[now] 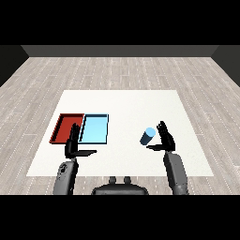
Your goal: Pick the blue can and put it in the blue box
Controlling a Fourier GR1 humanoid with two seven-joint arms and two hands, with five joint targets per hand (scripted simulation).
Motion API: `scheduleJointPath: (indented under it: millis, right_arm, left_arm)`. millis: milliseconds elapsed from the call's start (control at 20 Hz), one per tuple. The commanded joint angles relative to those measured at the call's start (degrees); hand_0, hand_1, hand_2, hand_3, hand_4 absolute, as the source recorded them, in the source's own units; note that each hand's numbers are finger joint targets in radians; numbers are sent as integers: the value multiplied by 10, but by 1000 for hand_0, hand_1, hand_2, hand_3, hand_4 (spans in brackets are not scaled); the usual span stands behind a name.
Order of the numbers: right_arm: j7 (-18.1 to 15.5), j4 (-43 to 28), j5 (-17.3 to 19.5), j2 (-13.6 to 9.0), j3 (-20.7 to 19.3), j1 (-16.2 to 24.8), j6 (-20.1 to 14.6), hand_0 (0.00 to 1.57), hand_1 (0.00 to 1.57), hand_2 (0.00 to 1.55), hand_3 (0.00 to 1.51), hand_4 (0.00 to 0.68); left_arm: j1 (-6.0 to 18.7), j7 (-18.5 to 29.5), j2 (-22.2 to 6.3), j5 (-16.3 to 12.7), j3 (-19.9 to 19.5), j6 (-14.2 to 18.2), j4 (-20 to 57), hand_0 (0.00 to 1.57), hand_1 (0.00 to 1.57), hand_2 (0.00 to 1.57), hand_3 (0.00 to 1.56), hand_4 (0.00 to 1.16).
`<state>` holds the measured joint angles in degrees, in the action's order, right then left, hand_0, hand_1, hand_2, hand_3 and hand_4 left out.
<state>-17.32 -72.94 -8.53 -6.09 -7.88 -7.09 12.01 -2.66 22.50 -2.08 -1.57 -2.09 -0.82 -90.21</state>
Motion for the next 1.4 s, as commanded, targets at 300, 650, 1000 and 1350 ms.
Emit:
scheduleJointPath:
  millis: [300, 650, 1000, 1350]
  right_arm:
    - [7, 85, 8, 25, 1, -69, -47, 0, 0, 0, 0, 0]
    - [-80, 223, 16, 25, -8, -107, -37, 0, 0, 0, 0, 0]
    - [-31, 175, -18, 18, -5, -85, -24, 0, 0, 0, 0, 0]
    - [-50, 201, -17, 41, 5, -103, -42, 0, 0, 0, 0, 0]
  left_arm:
    - [-13, 1, -7, 9, -4, 2, -8, 0, 0, 0, 0, 0]
    - [34, 3, -12, 6, -24, 11, 29, 0, 0, 0, 0, 0]
    - [5, 41, 8, 22, -2, 15, 33, 0, 0, 0, 0, 0]
    - [-44, -63, 7, 28, 23, 29, -108, 0, 0, 0, 0, 0]
